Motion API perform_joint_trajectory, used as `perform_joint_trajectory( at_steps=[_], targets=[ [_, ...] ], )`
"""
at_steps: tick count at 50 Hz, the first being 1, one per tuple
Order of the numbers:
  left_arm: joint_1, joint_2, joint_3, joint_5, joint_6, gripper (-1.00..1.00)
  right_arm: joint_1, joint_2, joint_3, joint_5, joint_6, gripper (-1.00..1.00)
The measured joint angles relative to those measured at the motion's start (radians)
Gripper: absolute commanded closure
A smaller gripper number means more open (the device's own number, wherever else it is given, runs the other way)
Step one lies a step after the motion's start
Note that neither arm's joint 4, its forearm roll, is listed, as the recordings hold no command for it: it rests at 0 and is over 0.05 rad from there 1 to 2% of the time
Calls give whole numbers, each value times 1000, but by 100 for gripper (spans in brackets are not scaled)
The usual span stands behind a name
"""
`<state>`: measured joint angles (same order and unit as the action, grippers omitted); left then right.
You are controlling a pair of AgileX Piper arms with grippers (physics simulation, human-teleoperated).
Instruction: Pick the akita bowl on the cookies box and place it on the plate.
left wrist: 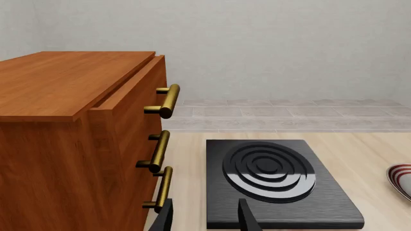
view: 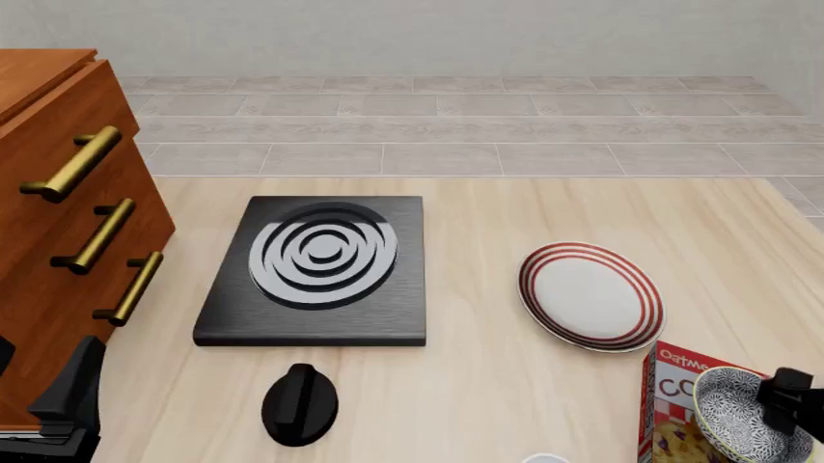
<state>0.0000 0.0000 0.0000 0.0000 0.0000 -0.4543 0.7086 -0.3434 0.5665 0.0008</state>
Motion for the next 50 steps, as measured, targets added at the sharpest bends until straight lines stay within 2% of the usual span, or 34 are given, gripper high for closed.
perform_joint_trajectory(
  at_steps=[50],
  targets=[
    [0, 0, 0, 0, 0, -100, 6, 58, 87, -77, 8, -100]
  ],
)
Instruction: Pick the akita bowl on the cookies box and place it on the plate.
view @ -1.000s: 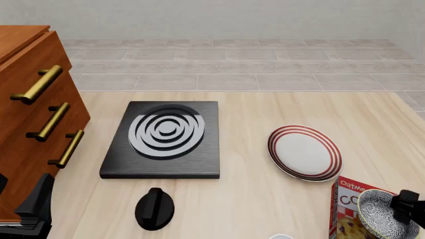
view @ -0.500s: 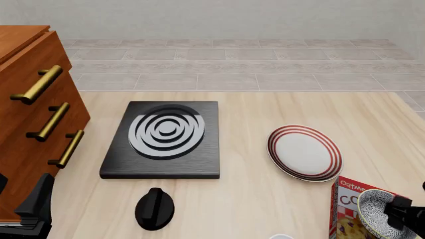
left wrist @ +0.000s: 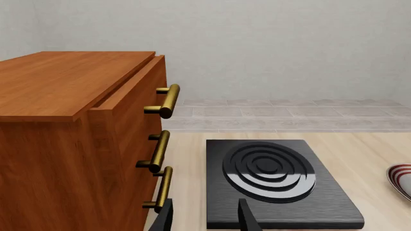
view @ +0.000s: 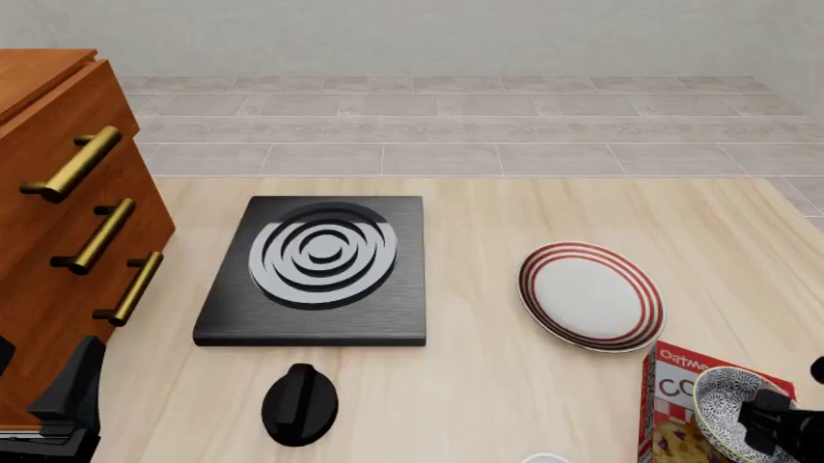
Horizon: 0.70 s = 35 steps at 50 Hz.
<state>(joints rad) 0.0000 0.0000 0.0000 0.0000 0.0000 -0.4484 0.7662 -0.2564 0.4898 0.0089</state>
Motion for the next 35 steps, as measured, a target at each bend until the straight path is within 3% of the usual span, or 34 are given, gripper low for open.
perform_joint_trajectory(
  at_steps=[24, 25, 35],
  targets=[
    [0, 0, 0, 0, 0, -100, 3, 20, 30, -34, 3, -100],
    [0, 0, 0, 0, 0, -100, 4, 20, 31, -34, 3, 100],
    [0, 0, 0, 0, 0, -100, -2, 7, 23, -29, -12, 100]
  ],
)
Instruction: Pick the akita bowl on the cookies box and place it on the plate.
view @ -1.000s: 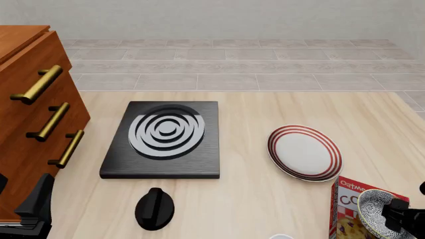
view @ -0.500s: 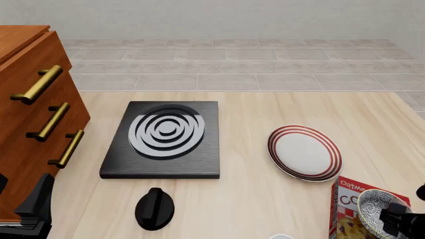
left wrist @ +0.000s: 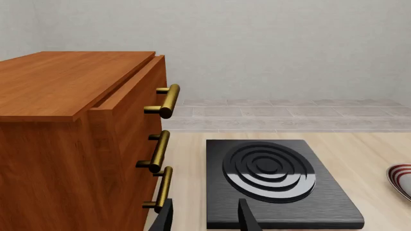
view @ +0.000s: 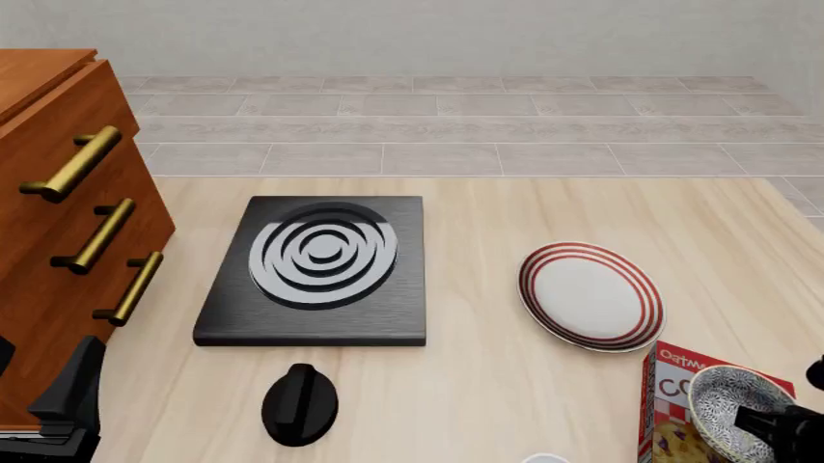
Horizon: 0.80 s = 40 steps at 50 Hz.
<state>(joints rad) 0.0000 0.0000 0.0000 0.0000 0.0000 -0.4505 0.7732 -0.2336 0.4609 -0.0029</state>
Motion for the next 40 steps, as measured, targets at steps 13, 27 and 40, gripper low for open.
perform_joint_trajectory(
  at_steps=[13, 27, 40],
  targets=[
    [0, 0, 0, 0, 0, -100, -7, -8, -7, 5, -16, 100],
    [0, 0, 0, 0, 0, -100, 1, -47, -45, 59, 0, 100],
    [0, 0, 0, 0, 0, -100, 40, -103, -124, 146, 41, 100]
  ],
)
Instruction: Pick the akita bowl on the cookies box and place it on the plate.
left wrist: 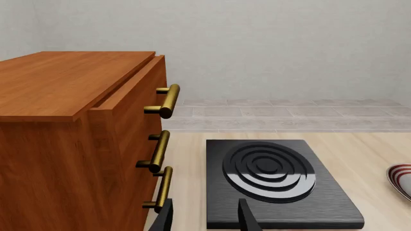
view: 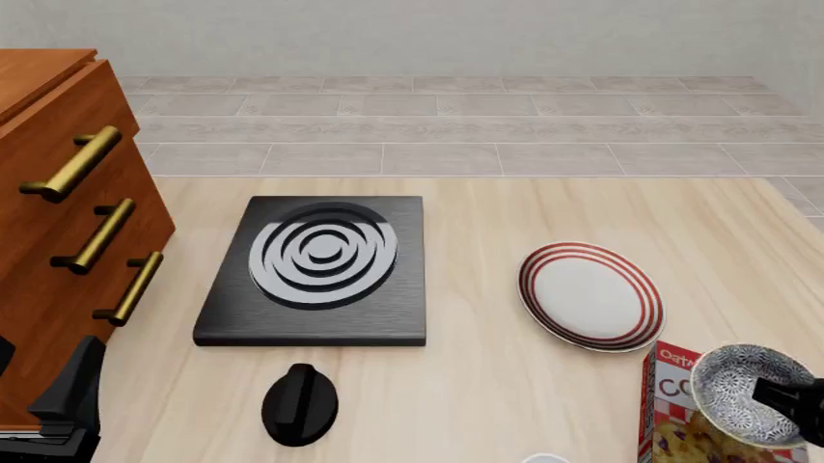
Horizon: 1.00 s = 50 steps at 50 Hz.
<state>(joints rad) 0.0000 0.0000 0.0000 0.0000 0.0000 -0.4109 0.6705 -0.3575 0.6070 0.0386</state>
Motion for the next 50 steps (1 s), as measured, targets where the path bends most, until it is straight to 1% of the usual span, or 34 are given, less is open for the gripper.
perform_joint_trajectory(
  at_steps=[13, 25, 40, 50],
  targets=[
    [0, 0, 0, 0, 0, -100, 47, -20, -75, 48, 41, 100],
    [0, 0, 0, 0, 0, -100, 115, -5, -137, 43, 128, 100],
    [0, 0, 0, 0, 0, -100, 190, 62, -194, -34, 232, 100],
    [0, 0, 0, 0, 0, -100, 233, 133, -222, -115, 291, 100]
  ],
)
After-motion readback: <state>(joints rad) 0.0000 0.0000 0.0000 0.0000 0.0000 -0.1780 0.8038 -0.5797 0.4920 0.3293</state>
